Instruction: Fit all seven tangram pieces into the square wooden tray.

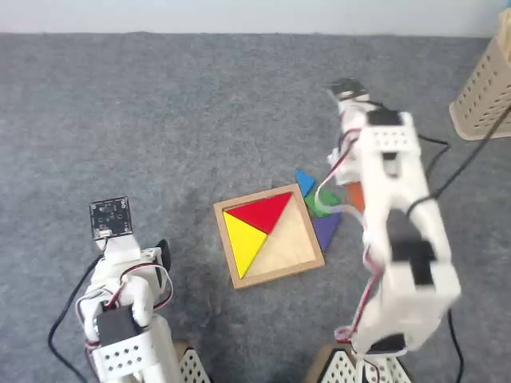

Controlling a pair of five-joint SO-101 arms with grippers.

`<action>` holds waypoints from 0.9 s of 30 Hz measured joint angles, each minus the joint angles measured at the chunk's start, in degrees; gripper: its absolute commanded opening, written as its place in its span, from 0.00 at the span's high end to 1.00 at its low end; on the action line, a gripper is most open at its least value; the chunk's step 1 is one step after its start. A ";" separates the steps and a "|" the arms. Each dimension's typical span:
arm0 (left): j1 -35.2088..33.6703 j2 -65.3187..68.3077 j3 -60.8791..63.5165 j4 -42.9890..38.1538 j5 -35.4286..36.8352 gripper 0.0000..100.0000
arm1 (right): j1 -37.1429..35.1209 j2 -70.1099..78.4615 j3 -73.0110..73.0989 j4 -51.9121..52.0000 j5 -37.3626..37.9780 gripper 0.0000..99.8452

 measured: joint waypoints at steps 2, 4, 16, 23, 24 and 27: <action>0.00 0.00 0.00 0.00 0.00 0.78 | -3.08 -7.38 7.12 -3.08 -2.37 0.99; 0.00 0.00 0.00 0.00 0.00 0.78 | -5.89 -14.24 13.45 -5.71 -4.48 0.99; 0.00 0.00 0.00 0.00 0.00 0.78 | -23.12 -19.87 26.29 -15.30 -16.44 0.99; 0.00 0.00 0.00 0.00 0.00 0.78 | -23.21 -14.51 26.29 -19.78 -16.79 0.99; 0.00 0.00 0.00 0.00 0.00 0.78 | -23.30 -13.89 26.29 -20.04 -16.79 0.99; 0.00 0.00 0.00 0.00 0.00 0.78 | -23.21 -13.01 26.29 -20.22 -16.79 0.99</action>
